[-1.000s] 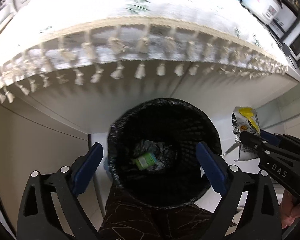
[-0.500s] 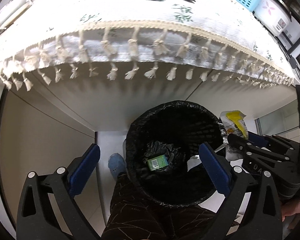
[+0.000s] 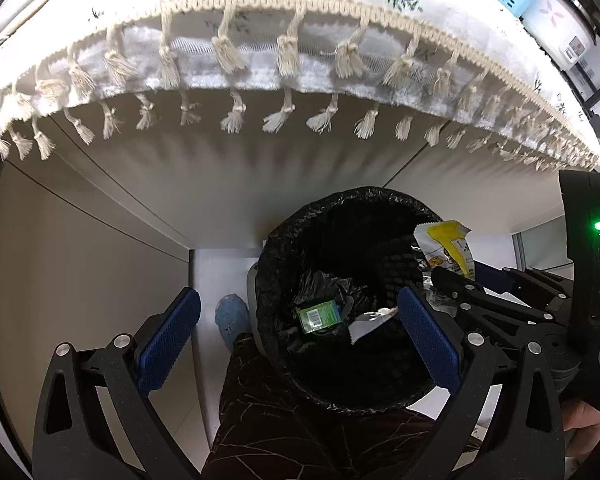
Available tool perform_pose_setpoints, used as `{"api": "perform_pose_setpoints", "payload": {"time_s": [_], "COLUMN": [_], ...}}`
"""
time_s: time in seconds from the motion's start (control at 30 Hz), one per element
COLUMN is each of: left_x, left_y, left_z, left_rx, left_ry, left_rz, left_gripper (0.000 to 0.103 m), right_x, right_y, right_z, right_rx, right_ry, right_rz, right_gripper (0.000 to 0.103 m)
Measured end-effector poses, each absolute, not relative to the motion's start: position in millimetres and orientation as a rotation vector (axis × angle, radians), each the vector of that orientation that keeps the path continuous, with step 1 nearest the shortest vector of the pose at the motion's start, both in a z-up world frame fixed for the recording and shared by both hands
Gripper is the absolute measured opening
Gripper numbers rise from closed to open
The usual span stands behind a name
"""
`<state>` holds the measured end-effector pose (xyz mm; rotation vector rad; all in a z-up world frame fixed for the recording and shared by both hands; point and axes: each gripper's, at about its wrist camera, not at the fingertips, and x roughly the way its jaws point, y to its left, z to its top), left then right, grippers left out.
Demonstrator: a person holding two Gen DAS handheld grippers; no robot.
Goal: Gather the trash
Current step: 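Open the left tool over the bin while the right tool drops the yellow packet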
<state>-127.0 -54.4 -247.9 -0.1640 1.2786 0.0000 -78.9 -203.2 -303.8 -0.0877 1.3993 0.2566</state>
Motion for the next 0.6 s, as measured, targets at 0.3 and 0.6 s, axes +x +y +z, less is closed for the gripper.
{"api": "perform_pose_setpoints", "payload": {"time_s": [0.3, 0.6], "left_x": [-123.8, -118.8], "left_y": [-60.8, -64.4], "left_z": [-259.7, -247.1], "left_rx": [-0.153, -0.151], "left_ry": [1.297, 1.29], "left_rz": [0.0, -0.002], "left_gripper": [0.097, 0.097], "right_x": [-77.2, -73.8], "right_y": [-209.0, -221.0], "right_z": [-297.1, -279.2], "right_rx": [-0.085, -0.085], "right_ry": [1.385, 1.367], "right_rz": [0.261, 0.267], "right_gripper": [0.053, 0.075]}}
